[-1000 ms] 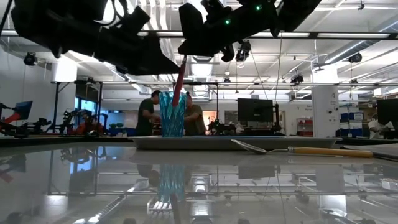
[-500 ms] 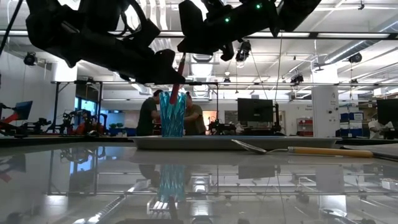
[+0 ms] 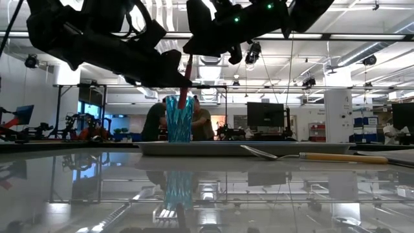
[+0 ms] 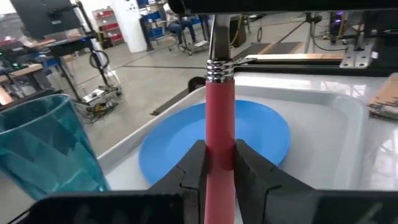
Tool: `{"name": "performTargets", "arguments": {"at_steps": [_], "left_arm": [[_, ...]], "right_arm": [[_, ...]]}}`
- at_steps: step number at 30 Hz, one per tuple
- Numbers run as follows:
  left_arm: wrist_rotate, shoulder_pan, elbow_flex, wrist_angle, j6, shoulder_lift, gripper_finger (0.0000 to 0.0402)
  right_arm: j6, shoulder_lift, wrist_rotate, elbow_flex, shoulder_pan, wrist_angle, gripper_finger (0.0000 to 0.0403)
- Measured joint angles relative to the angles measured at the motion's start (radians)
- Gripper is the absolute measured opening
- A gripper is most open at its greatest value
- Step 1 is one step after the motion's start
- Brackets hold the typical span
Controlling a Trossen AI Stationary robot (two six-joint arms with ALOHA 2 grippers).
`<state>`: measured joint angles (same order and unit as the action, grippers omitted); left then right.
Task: Pick and place plate/cup/fork/spoon on tray
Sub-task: Put the pink fork on the gray serving tray to the left of the blue plate
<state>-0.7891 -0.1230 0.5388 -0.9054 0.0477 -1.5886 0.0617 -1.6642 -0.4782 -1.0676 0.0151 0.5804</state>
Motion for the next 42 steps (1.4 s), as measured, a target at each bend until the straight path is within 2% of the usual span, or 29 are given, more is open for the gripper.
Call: {"name": "performTargets", "arguments": {"at_steps": [5,8,14,17,23,27,31,37,42], "left_arm": [[0.104,-0.001,-0.023,-0.004,-0.074,0.016,0.003],[0.158,0.0,-0.052,-0.02,-0.115,0.031,0.0003],[0.222,-0.001,-0.092,-0.1,-0.126,0.06,0.0001],[0.201,-0.001,-0.12,-0.102,-0.147,0.091,0.0001],[0.084,-0.002,-0.158,-0.061,-0.173,0.14,0.0001],[0.023,-0.002,-0.15,0.127,-0.249,0.172,0.0001],[0.005,-0.003,-0.083,0.351,-0.329,0.2,0.0001],[-0.07,-0.002,0.086,0.844,-0.544,0.205,0.0001],[-0.075,-0.003,0.229,1.212,-0.766,0.178,0.0001]], "right_arm": [[0.021,0.0,0.015,0.0,0.001,-0.023,0.0026],[0.046,0.0,0.022,0.0,0.003,-0.052,0.0055],[0.054,0.004,0.007,0.0,0.002,-0.053,0.0125],[0.053,0.02,0.007,0.001,0.002,-0.075,0.0155],[0.057,0.075,0.006,-0.003,0.002,-0.177,0.0194],[0.058,0.127,0.006,-0.004,0.002,-0.277,0.0205],[0.068,0.2,0.006,-0.004,0.002,-0.448,0.0207],[0.129,0.321,0.005,0.014,0.007,-0.695,0.0207],[0.131,0.43,0.005,0.095,0.024,-0.717,0.0208]]}}
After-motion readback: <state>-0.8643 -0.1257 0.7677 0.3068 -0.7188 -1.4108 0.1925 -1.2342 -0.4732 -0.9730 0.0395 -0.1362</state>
